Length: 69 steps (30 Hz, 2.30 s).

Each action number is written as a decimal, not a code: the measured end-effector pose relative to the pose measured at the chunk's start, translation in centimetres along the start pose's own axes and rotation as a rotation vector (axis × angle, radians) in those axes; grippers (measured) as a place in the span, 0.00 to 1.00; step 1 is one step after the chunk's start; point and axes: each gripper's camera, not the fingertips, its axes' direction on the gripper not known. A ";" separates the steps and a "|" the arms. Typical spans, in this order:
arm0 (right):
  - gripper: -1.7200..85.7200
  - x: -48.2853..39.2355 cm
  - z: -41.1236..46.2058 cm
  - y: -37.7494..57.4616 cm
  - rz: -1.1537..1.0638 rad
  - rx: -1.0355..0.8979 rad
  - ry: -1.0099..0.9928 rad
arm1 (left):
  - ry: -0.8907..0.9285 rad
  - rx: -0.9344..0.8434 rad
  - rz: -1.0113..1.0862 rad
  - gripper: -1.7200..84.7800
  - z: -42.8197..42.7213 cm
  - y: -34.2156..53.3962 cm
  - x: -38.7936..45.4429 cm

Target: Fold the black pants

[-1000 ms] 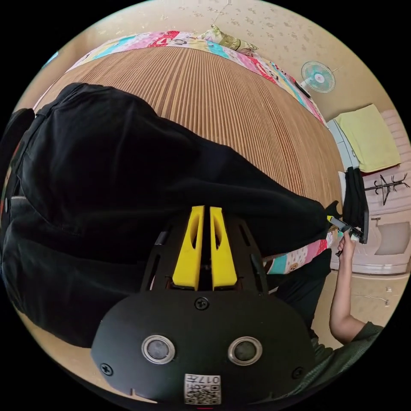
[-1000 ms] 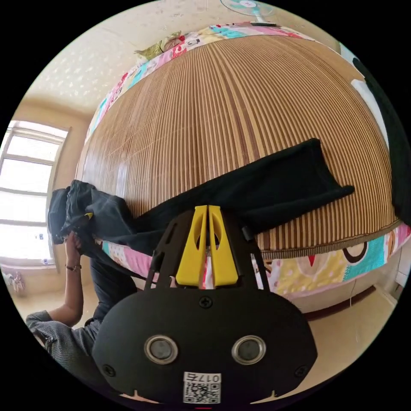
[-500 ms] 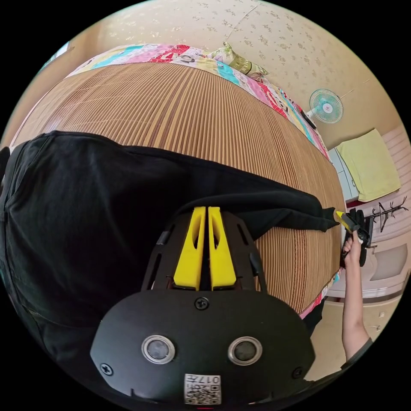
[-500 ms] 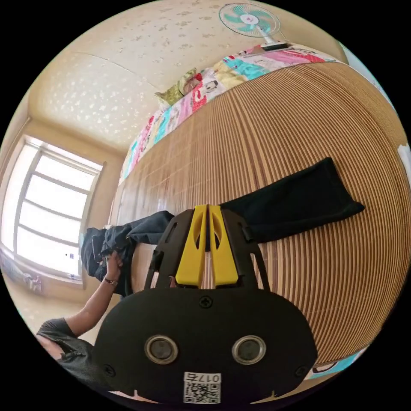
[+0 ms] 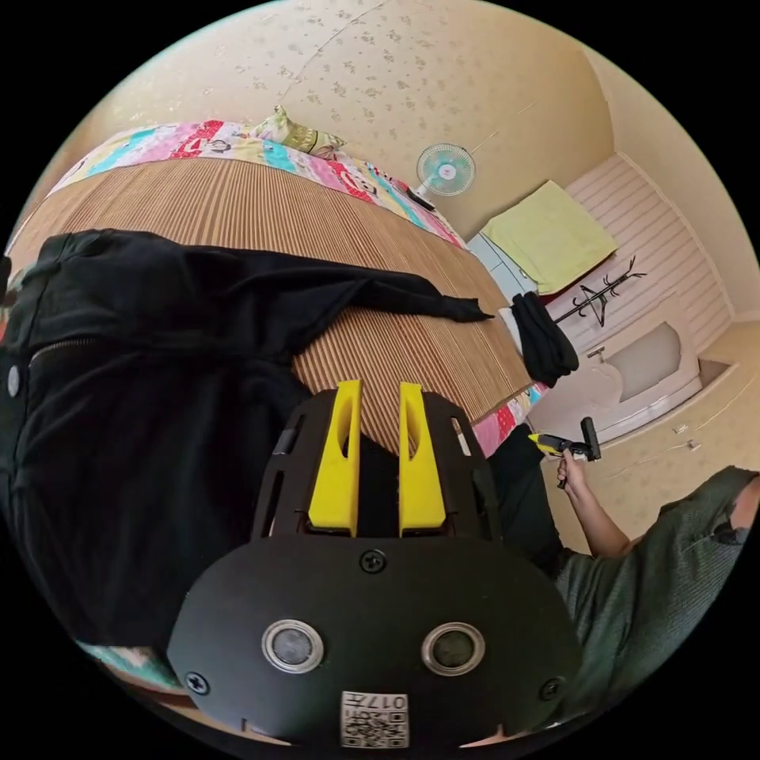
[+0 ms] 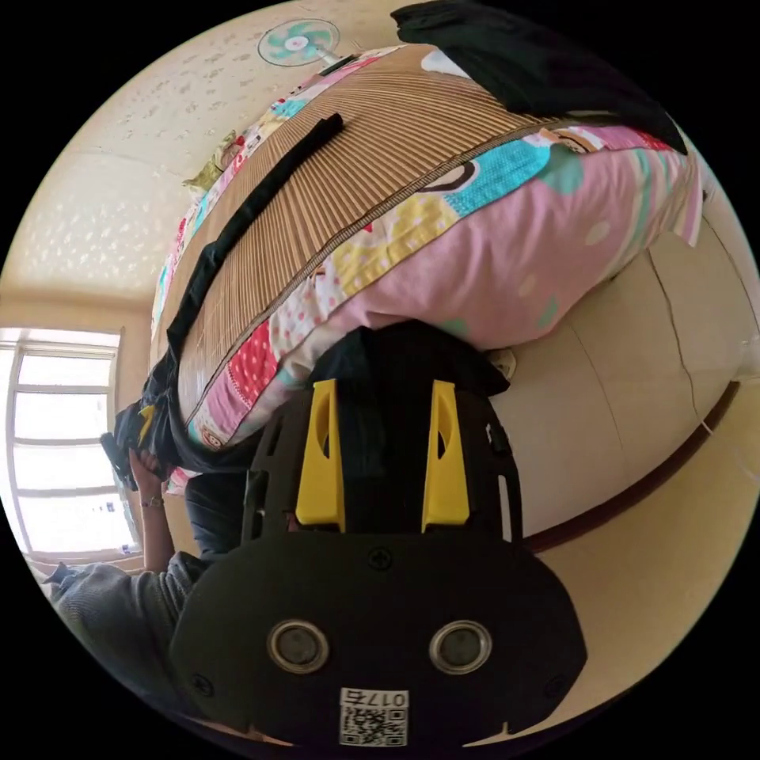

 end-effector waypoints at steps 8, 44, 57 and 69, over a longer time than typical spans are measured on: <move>0.06 -4.9 -2.7 -2.3 -0.143 -0.125 0.108 | -0.126 0.129 -0.191 0.12 -9.1 7.8 -2.1; 0.14 2.8 -8.8 -10.6 -0.004 0.182 -0.301 | -0.477 0.084 -0.625 0.15 -16.0 12.2 -4.6; 0.04 -1.6 -2.0 -10.9 -0.119 0.089 -0.168 | -0.789 0.097 -0.560 0.14 -18.2 9.9 1.4; 0.03 -4.5 -2.9 -12.1 -0.103 0.200 -0.114 | -0.404 0.447 -0.451 0.14 -21.2 10.2 7.4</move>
